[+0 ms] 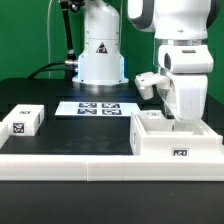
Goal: Assemble cabinet
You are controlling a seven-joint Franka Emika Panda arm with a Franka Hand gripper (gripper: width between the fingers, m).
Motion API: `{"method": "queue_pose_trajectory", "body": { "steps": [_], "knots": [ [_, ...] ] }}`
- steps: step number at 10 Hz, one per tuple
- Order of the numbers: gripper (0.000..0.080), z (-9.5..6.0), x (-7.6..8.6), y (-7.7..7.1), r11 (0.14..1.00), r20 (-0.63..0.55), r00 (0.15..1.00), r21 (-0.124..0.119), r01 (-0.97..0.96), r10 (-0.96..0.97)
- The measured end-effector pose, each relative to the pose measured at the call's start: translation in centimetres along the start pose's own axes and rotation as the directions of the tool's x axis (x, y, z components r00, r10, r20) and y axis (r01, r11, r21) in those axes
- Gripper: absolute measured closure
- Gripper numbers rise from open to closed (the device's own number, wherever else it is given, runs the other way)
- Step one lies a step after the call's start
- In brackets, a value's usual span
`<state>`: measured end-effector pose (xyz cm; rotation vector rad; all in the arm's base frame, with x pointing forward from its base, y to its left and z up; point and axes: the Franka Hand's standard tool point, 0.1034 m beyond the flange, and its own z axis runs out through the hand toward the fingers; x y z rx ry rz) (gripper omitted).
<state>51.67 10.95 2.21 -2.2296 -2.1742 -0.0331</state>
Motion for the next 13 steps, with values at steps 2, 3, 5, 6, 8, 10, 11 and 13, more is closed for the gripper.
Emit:
{"method": "queue_pose_trajectory", "body": {
  "steps": [2,3,5,6,8,10,11,13],
  "knots": [
    [0.0127,0.0,0.0,0.0,1.0,0.0,1.0,0.0,-0.001,0.001],
    [0.0019,0.0,-0.1,0.0,1.0,0.0,1.0,0.0,-0.001,0.001],
    [0.0001,-0.1,-0.1,-0.1,1.0,0.001,1.0,0.0,-0.002,0.002],
    [0.0001,-0.5,-0.2,-0.5,1.0,0.003,1.0,-0.001,-0.004,0.004],
    [0.0002,-2.5,0.4,-1.7,1.0,0.007,1.0,-0.011,-0.007,0.007],
    [0.0002,-4.6,0.9,-3.0,1.0,0.013,1.0,-0.023,-0.014,0.014],
    [0.0002,-5.5,1.4,-3.9,0.999,0.013,0.999,-0.031,-0.041,0.041],
    [0.0002,-6.0,2.5,-5.3,0.996,-0.003,0.998,-0.058,-0.069,0.069]
  ]
}}
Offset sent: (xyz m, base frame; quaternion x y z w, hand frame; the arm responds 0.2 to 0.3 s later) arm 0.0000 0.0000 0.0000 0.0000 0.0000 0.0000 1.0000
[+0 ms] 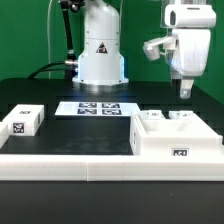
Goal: Assemble cabinet
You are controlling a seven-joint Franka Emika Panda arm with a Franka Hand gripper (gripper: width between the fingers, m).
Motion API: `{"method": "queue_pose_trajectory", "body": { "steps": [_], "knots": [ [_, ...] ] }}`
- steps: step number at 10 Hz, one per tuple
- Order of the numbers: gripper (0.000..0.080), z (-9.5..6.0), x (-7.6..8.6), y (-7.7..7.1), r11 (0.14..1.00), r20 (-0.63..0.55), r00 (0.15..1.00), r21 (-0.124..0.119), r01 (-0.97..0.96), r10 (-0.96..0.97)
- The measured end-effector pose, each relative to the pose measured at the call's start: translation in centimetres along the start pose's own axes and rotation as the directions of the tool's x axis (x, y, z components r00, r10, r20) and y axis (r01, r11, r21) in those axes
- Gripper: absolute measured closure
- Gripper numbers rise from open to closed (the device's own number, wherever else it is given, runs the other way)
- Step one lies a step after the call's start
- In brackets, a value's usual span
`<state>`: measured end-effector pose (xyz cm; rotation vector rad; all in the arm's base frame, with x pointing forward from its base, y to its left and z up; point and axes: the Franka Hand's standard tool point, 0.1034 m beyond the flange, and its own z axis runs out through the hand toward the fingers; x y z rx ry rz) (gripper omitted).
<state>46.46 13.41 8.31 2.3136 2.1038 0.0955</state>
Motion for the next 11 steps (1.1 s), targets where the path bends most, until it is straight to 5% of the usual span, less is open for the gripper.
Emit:
{"method": "queue_pose_trajectory", "body": {
  "steps": [4,8,11],
  "knots": [
    [0.0002,2.8,0.8,-2.2,0.999,-0.018,1.0,0.028,-0.024,0.025],
    [0.0002,4.1,0.7,-2.3,0.999,-0.037,0.999,0.019,-0.038,0.038],
    [0.0002,5.3,2.3,-4.3,1.0,-0.07,0.997,0.01,-0.019,0.02]
  ]
}}
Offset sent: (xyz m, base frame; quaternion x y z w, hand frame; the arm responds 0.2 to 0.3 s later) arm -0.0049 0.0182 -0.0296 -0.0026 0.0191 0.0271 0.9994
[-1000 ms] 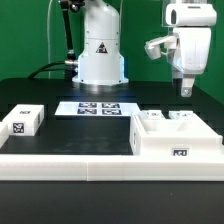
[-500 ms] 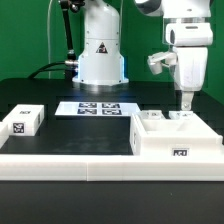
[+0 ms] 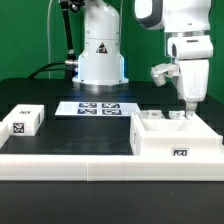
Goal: Assemble cabinet
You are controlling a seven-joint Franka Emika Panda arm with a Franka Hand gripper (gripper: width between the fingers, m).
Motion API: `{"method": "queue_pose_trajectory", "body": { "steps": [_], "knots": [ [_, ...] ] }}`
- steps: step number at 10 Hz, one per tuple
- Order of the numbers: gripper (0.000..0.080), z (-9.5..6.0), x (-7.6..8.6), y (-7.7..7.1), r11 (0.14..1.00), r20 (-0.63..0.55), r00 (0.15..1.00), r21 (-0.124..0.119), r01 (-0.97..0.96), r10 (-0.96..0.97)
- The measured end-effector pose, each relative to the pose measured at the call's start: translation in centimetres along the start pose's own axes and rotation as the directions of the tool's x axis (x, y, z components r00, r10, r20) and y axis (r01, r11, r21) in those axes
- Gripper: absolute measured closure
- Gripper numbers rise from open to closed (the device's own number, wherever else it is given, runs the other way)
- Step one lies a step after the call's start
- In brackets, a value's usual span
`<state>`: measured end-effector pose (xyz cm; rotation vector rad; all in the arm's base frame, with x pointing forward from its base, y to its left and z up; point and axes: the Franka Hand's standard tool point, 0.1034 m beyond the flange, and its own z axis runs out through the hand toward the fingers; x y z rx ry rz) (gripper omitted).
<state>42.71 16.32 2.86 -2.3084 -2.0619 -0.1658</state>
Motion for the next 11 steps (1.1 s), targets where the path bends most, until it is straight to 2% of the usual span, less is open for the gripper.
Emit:
{"method": "queue_pose_trajectory", "body": {
  "steps": [2,6,8,9,10,11],
  "knots": [
    [0.0002,0.8,0.2,-0.8,1.0,-0.007,1.0,0.009,0.004,-0.004],
    [0.0002,1.5,0.2,-1.1,1.0,-0.013,1.0,0.013,0.002,-0.001],
    [0.0242,1.5,0.2,-1.1,1.0,-0.013,1.0,0.012,0.001,0.0],
    [0.0242,1.6,0.1,-1.1,1.0,-0.013,1.0,0.014,-0.001,0.001],
    [0.0425,1.7,0.1,-1.2,1.0,-0.013,1.0,0.015,-0.001,0.001],
    [0.0562,1.7,0.1,-1.2,1.0,-0.013,1.0,0.015,-0.001,0.002]
  ]
}}
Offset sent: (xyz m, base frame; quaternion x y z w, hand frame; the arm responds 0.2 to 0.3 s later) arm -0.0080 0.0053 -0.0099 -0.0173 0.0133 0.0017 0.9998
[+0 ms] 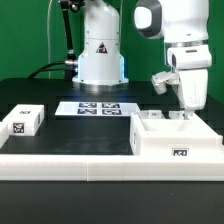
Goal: Assemble cabinet
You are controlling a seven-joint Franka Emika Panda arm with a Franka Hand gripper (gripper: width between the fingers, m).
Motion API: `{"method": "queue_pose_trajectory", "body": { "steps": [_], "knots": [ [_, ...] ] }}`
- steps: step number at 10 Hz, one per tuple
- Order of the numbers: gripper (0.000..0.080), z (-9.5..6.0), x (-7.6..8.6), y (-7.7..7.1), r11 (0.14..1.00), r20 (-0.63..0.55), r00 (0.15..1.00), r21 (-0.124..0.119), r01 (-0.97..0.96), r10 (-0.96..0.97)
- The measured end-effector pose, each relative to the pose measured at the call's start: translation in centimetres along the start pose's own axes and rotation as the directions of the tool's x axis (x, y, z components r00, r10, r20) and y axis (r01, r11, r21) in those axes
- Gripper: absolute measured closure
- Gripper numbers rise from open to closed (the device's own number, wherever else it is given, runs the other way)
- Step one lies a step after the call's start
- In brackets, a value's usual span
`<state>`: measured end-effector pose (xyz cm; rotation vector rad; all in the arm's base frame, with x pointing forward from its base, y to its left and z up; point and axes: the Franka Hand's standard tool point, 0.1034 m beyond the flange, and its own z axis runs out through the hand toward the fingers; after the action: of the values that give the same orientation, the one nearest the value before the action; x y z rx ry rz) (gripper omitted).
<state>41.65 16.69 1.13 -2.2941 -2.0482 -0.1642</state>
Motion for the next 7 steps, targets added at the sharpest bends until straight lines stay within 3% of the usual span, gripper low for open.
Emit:
{"method": "queue_pose_trajectory", "body": {
  "steps": [1,2,7],
  "knots": [
    [0.0562,0.03,-0.04,-0.01,1.0,0.0,1.0,0.001,-0.001,0.001],
    [0.0729,-0.01,-0.03,0.04,1.0,0.0,1.0,0.0,-0.001,0.001],
    [0.0731,-0.01,-0.03,0.04,1.0,0.0,1.0,0.0,-0.001,0.001]
  ]
}}
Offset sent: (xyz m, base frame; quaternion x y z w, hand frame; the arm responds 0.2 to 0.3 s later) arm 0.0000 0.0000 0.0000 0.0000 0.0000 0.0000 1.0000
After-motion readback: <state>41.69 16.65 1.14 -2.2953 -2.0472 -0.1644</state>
